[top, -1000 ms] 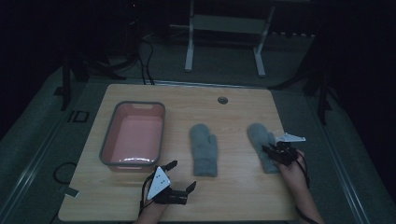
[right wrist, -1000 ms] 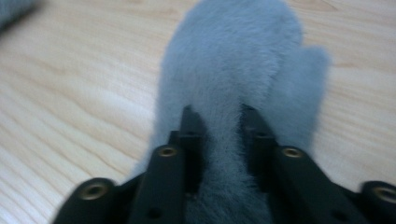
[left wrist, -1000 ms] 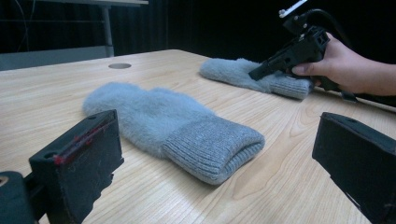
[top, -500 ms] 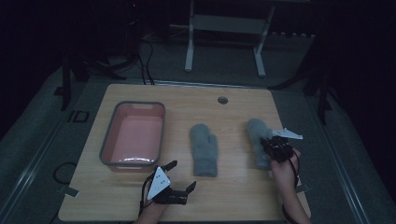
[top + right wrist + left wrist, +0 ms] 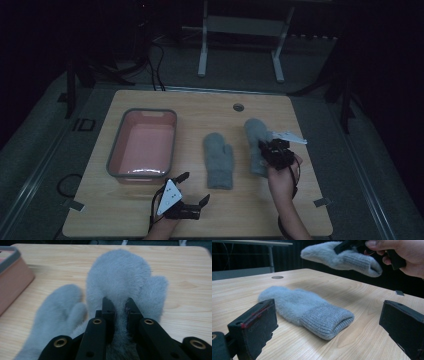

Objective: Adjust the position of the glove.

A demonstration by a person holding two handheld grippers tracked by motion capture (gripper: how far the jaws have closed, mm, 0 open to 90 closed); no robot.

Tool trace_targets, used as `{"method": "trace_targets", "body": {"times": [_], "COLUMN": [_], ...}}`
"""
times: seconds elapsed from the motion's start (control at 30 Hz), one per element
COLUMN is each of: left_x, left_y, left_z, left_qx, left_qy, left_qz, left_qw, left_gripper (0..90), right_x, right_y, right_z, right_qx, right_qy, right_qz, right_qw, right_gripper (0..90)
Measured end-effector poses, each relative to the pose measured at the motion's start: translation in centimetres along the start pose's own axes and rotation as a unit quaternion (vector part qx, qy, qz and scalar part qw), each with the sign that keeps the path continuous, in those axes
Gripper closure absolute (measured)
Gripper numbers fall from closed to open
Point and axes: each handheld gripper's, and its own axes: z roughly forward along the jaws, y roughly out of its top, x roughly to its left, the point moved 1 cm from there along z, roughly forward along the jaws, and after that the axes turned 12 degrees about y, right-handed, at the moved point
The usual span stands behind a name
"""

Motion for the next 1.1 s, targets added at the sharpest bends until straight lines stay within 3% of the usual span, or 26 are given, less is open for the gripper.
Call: {"method": "trace_targets", "body": {"times": [0.2, 0.4, 0.5, 0.77, 1.1], "left_x": [-0.1, -0.1, -0.1, -0.2, -0.3], "left_y": [0.0, 0.0, 0.0, 0.0, 0.0], "left_z": [-0.1, -0.1, -0.1, -0.1, 0.0], "left_qx": [-0.001, 0.000, -0.001, -0.002, 0.003], "left_qy": [0.002, -0.002, -0.003, -0.006, 0.001], "left_qz": [0.001, 0.003, 0.004, 0.005, 0.011], "left_qw": [1.0000, 1.0000, 1.0000, 1.0000, 0.9999], "left_gripper": [1.8, 1.8, 1.8, 1.8, 1.8], "right_x": [4.0, 7.2, 8.4, 8.6, 9.1], "right_y": [0.1, -0.1, -0.6, -3.3, -4.2], "right_z": [2.1, 4.4, 5.4, 8.3, 9.3], "right_qx": [0.012, 0.031, 0.038, 0.073, 0.089], "right_qy": [0.020, 0.053, 0.055, 0.048, 0.068], "right_qz": [-0.014, -0.014, -0.014, 0.009, -0.012], "right_qw": [0.9996, 0.9980, 0.9977, 0.9961, 0.9936], "right_gripper": [81.9, 81.9, 81.8, 78.7, 61.4]}}
